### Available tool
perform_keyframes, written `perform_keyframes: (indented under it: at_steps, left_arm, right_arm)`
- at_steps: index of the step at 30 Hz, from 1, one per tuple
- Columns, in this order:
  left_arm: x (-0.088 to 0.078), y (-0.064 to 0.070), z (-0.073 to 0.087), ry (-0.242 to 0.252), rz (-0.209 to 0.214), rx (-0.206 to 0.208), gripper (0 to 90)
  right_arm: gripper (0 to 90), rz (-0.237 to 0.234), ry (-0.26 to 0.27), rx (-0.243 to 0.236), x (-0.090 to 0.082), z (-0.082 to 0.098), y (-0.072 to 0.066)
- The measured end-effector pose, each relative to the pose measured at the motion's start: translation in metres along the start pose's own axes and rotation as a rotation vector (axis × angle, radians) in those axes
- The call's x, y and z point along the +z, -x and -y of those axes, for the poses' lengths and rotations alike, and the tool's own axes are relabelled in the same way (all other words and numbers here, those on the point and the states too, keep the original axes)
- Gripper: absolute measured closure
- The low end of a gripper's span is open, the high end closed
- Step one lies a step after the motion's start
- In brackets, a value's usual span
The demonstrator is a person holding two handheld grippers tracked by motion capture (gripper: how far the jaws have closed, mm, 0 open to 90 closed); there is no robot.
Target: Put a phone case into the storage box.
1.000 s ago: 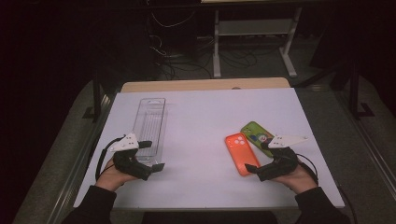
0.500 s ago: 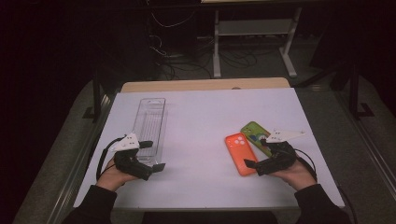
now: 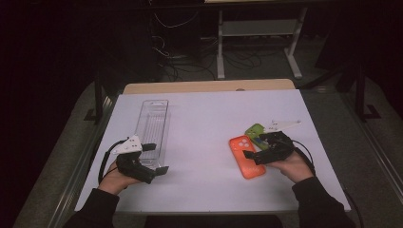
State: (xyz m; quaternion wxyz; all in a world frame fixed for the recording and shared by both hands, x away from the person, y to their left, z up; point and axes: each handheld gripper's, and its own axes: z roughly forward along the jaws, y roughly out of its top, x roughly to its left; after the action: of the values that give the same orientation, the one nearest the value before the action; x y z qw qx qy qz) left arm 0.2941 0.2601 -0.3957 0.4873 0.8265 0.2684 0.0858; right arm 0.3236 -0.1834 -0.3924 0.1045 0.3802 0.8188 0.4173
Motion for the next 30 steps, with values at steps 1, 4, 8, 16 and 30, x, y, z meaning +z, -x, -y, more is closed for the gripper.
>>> perform_keyframes:
  at_steps: [1, 4, 8, 16, 30]
  left_arm:
    - [0.0, 0.0, 0.0, 0.001, 0.0, -0.001, 0.0]
    - [0.0, 0.0, 0.0, 0.004, 0.001, -0.004, 0.0]
    - [0.0, 0.0, 0.0, 0.005, 0.005, 0.001, 0.0]
    - [0.0, -0.001, -0.001, 0.008, 0.005, 0.004, 0.0]
    - [0.0, -0.001, -0.001, 0.008, 0.006, 0.016, 0.0]
  right_arm:
    - [9.5, -0.002, -0.002, -0.001, 0.001, -0.001, 0.001]
    - [13.7, 0.003, -0.007, 0.019, 0.003, -0.006, 0.003]
    - [19.7, 0.012, -0.022, 0.035, 0.008, -0.01, 0.005]
    - [38.1, 0.036, -0.031, 0.037, 0.017, -0.018, 0.01]
    - [87.4, 0.017, -0.131, 0.065, 0.057, -0.026, 0.016]
